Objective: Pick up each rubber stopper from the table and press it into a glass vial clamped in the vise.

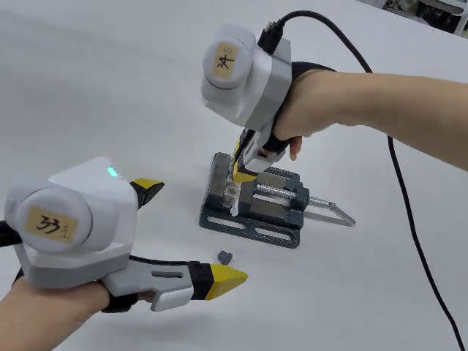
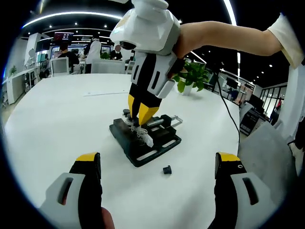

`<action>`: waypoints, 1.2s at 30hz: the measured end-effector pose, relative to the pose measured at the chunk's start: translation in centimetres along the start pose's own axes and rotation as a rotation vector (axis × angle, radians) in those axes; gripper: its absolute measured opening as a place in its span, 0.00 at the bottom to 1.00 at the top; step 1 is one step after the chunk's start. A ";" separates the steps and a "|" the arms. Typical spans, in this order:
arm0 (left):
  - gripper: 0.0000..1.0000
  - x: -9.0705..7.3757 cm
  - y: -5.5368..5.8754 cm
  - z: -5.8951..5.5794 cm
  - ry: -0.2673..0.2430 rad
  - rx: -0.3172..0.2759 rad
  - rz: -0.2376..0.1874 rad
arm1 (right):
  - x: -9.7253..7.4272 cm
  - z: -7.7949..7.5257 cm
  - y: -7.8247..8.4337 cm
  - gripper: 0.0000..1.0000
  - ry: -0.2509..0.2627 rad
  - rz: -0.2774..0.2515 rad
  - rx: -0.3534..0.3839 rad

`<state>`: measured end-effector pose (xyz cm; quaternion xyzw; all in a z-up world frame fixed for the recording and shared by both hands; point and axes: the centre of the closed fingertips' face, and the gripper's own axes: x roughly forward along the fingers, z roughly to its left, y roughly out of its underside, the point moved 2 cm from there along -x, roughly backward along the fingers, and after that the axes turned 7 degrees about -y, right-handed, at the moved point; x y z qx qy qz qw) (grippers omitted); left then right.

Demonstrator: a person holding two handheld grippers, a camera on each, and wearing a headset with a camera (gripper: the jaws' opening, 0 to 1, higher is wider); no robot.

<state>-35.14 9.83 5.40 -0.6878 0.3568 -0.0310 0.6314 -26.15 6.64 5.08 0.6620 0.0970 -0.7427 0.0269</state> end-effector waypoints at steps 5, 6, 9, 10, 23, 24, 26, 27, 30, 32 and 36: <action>0.99 -0.1 0.1 0.0 0.000 0.001 0.003 | 0.0 -0.2 -0.1 0.07 -0.006 -0.003 -0.019; 0.99 -0.1 0.1 0.0 0.000 0.001 0.003 | 0.0 -0.2 -0.1 0.07 -0.006 -0.002 -0.025; 0.99 -0.2 0.0 0.0 0.001 -0.001 0.002 | 0.0 -0.1 -0.1 0.07 -0.005 -0.002 -0.035; 0.99 -0.2 0.0 0.0 0.001 -0.002 0.001 | 0.0 -0.1 -0.1 0.07 -0.004 -0.003 -0.037; 0.99 -0.2 0.1 0.0 0.004 -0.004 0.004 | -0.7 -0.5 -0.8 0.11 0.003 -0.043 -0.050; 0.99 -0.2 0.1 0.0 0.003 -0.003 0.003 | -0.9 -0.6 -0.8 0.11 0.004 -0.053 -0.046; 0.99 -0.2 0.1 0.1 0.002 -0.002 0.002 | -1.1 -0.6 -0.7 0.10 -0.003 -0.058 -0.040; 0.99 -0.2 0.0 0.1 0.001 -0.002 0.001 | -1.3 -0.5 -0.5 0.10 -0.013 -0.065 -0.030; 0.99 -0.3 0.0 0.4 -0.002 0.002 0.001 | -1.4 -0.2 0.0 0.11 -0.027 -0.076 -0.029; 0.99 -0.3 -0.1 0.6 -0.004 0.003 0.000 | -1.4 -0.2 0.2 0.11 -0.028 -0.084 -0.032; 0.99 -0.4 0.0 0.6 -0.004 0.012 0.007 | -1.3 0.0 0.3 0.08 -0.056 -0.115 -0.033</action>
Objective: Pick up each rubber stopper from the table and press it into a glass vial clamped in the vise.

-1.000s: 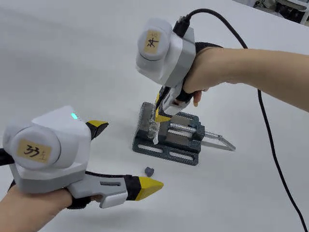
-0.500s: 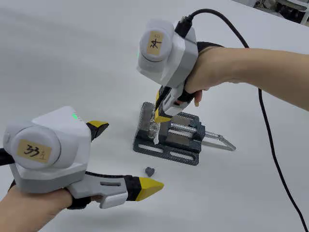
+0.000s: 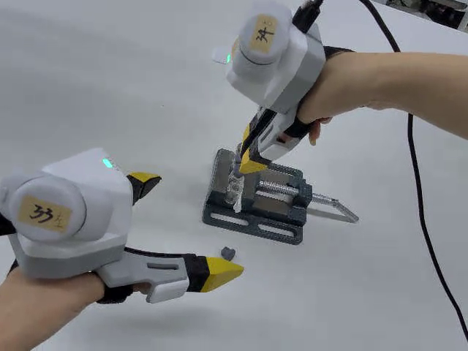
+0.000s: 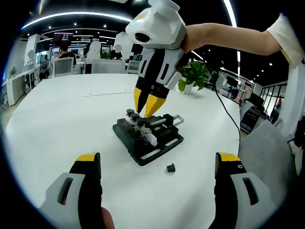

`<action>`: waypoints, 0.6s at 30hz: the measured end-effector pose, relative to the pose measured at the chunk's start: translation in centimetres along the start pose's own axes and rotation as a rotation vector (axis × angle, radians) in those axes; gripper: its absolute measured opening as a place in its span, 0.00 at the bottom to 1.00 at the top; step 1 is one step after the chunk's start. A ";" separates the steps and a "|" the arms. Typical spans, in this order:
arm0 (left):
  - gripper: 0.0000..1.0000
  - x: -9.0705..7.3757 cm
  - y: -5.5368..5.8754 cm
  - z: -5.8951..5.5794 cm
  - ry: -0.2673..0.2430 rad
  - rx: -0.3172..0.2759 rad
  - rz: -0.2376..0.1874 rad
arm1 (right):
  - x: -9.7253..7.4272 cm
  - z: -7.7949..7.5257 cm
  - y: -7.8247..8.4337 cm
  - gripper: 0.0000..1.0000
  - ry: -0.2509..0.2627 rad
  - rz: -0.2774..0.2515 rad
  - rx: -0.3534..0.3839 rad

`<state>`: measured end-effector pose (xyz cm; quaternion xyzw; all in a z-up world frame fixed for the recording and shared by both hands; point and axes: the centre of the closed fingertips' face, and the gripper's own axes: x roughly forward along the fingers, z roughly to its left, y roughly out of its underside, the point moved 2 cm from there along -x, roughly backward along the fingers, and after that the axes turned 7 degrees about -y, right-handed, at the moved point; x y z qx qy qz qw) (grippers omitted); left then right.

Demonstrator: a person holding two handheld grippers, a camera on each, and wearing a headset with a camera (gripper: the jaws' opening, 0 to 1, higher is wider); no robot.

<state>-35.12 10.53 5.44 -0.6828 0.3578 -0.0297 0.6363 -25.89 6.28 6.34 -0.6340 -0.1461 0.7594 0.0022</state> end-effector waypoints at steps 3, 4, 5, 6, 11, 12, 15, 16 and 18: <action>0.99 0.0 0.0 0.1 0.000 0.004 0.005 | 0.0 -0.1 0.1 0.05 0.006 -0.009 0.003; 0.99 0.0 0.0 0.1 0.000 0.004 0.005 | 0.0 -0.1 0.1 0.04 0.004 -0.016 0.002; 0.99 0.0 0.0 0.2 0.001 0.006 0.007 | 0.1 0.1 0.0 0.04 -0.008 -0.024 0.009; 0.99 0.0 0.0 0.2 0.000 0.007 0.008 | 0.1 0.1 0.0 0.03 -0.012 -0.029 0.010; 0.99 0.0 0.1 0.4 0.000 0.010 0.012 | 0.4 0.0 0.1 0.02 -0.020 -0.036 0.015; 0.99 0.0 0.1 0.4 -0.001 0.009 0.013 | 0.4 0.1 0.1 0.02 -0.026 -0.037 0.017; 0.99 0.0 0.1 0.4 -0.003 0.006 0.014 | 0.5 -0.1 0.1 0.02 -0.026 -0.038 0.019; 0.99 0.0 0.2 0.5 -0.004 0.005 0.016 | 0.6 0.0 0.1 0.02 -0.029 -0.040 0.022; 0.99 -0.1 0.3 0.5 -0.004 0.004 0.018 | 0.7 0.1 0.2 0.01 -0.032 -0.033 0.021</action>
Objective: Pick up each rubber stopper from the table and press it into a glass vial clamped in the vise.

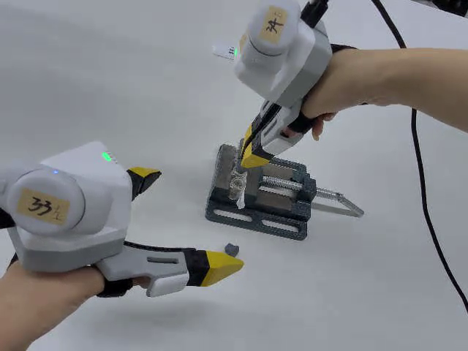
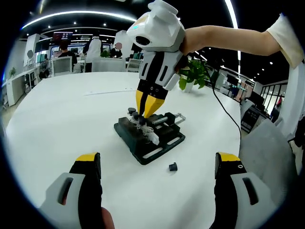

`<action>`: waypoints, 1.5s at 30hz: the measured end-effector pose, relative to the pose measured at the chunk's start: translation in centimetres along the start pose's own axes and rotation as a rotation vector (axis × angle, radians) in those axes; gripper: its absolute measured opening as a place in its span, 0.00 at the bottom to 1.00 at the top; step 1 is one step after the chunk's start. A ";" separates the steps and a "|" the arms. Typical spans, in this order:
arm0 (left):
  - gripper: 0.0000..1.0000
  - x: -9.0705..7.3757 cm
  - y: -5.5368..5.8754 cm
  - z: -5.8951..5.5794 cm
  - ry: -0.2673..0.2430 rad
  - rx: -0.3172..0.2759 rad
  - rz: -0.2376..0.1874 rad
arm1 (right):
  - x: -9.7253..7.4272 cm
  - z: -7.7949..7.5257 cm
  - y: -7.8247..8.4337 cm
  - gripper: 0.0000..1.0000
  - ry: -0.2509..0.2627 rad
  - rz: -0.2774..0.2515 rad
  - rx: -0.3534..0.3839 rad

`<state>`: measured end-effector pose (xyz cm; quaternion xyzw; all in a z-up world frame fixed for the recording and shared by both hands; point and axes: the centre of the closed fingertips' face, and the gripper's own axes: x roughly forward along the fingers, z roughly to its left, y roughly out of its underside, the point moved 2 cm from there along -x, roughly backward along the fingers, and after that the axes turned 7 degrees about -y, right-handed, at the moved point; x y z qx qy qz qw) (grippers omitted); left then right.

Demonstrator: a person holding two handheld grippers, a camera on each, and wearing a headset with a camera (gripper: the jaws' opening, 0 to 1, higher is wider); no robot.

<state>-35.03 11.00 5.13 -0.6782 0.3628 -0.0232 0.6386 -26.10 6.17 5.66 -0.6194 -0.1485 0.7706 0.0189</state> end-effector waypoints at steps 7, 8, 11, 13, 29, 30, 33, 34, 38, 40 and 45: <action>0.99 0.0 0.2 0.0 0.002 0.000 0.011 | 0.0 -0.3 0.0 0.00 -0.005 -0.002 -0.002; 0.99 0.0 0.2 0.0 0.003 0.000 0.012 | 0.0 -0.3 0.0 0.00 -0.005 0.000 -0.004; 0.99 0.0 0.2 -0.1 0.004 -0.001 0.013 | 0.0 -0.3 -0.1 0.01 -0.001 0.007 -0.022; 0.99 0.0 0.2 -0.1 0.004 -0.001 0.016 | -0.1 -0.3 -0.2 0.01 0.001 0.009 -0.030; 0.99 0.2 0.3 -0.2 0.013 -0.007 0.022 | 0.2 -0.3 -0.4 0.00 0.002 0.057 -0.028; 0.99 0.2 0.3 -0.3 0.013 -0.005 0.026 | 0.2 -0.4 -0.3 0.01 0.001 0.054 -0.011; 0.99 0.3 0.3 -0.1 0.012 -0.002 0.031 | 0.3 -0.4 -0.2 0.01 -0.002 0.049 -0.018; 0.99 0.3 0.3 0.2 0.010 -0.002 0.032 | 0.3 -0.4 -0.2 0.01 -0.005 0.050 -0.028; 0.99 0.4 0.1 1.0 -0.007 -0.009 0.031 | 0.4 -0.7 -0.2 0.01 -0.012 0.057 -0.023; 0.99 0.4 0.1 1.4 -0.015 -0.010 0.032 | 0.5 -0.6 -0.2 0.01 -0.015 0.065 -0.030; 0.99 0.5 -0.4 2.0 -0.029 -0.014 0.022 | 0.7 -0.7 -0.3 0.00 -0.010 0.085 -0.046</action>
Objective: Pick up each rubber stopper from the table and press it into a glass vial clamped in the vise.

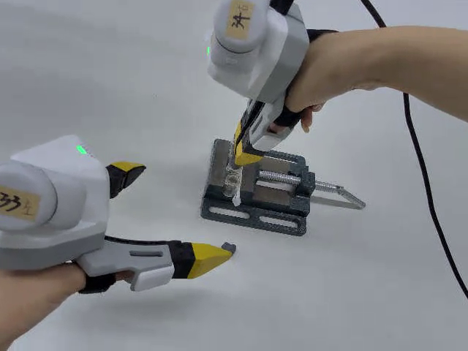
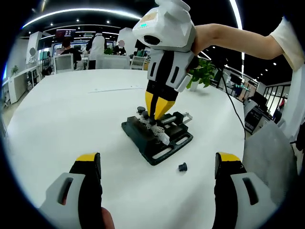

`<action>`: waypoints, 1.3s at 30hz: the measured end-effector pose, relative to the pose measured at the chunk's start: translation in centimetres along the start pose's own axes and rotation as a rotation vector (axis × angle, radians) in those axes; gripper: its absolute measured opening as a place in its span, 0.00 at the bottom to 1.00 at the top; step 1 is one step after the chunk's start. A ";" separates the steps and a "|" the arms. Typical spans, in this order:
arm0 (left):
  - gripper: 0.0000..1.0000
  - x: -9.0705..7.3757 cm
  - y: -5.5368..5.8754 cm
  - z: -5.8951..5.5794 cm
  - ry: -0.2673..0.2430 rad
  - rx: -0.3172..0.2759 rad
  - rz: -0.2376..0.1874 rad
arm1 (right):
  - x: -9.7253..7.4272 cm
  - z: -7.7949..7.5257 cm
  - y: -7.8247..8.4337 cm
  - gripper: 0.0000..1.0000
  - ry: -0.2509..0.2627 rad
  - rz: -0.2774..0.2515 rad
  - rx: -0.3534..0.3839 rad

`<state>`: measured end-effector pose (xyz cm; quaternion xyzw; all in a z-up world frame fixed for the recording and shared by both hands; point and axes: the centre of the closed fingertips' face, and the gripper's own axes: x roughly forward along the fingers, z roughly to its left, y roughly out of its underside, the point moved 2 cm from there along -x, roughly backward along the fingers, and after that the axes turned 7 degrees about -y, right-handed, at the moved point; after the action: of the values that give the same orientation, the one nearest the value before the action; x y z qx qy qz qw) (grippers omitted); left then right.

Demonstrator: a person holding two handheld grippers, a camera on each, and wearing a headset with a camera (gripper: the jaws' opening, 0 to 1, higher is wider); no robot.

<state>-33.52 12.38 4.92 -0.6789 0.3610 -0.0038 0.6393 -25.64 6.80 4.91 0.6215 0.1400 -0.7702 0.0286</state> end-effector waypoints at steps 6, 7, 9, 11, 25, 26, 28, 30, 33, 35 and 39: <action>0.99 0.0 -0.2 0.4 -0.010 -0.001 -0.004 | 0.1 0.3 -0.1 0.00 -0.001 0.022 -0.003; 0.99 0.0 -0.2 0.4 -0.010 -0.001 -0.003 | 0.0 0.3 -0.1 0.00 -0.003 0.021 -0.001; 0.99 0.0 -0.2 0.5 -0.013 -0.002 -0.004 | 0.1 0.4 -0.2 0.00 -0.005 0.016 0.002; 0.99 0.0 -0.2 0.5 -0.014 -0.005 -0.002 | 0.2 0.4 -0.3 0.00 -0.006 0.010 0.007; 0.99 0.4 -0.4 0.0 -0.016 -0.018 -0.009 | 0.2 0.8 0.4 0.00 -0.040 -0.033 0.006; 0.99 0.4 -0.4 -0.1 -0.017 -0.019 -0.010 | 0.2 0.9 0.5 0.00 -0.036 -0.034 -0.006; 0.99 0.4 -0.3 0.1 -0.018 -0.023 -0.010 | 0.3 0.8 0.6 0.00 -0.025 -0.046 -0.004; 0.99 0.4 -0.3 -0.1 -0.017 -0.021 -0.008 | 0.4 0.8 0.5 0.00 -0.011 -0.047 -0.008; 0.99 0.5 -0.4 -0.2 -0.014 -0.020 -0.009 | 0.3 0.8 0.5 0.00 0.002 -0.051 -0.004; 0.99 0.7 -0.5 -0.4 -0.011 -0.019 -0.009 | 0.4 0.6 0.3 0.00 0.013 -0.046 -0.014; 0.99 0.9 -0.8 -0.6 -0.006 -0.019 -0.014 | 0.5 0.8 0.3 0.00 0.028 -0.036 -0.003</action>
<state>-32.72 11.37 5.28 -0.6875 0.3544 -0.0026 0.6338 -26.39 6.36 4.53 0.6295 0.1527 -0.7617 0.0135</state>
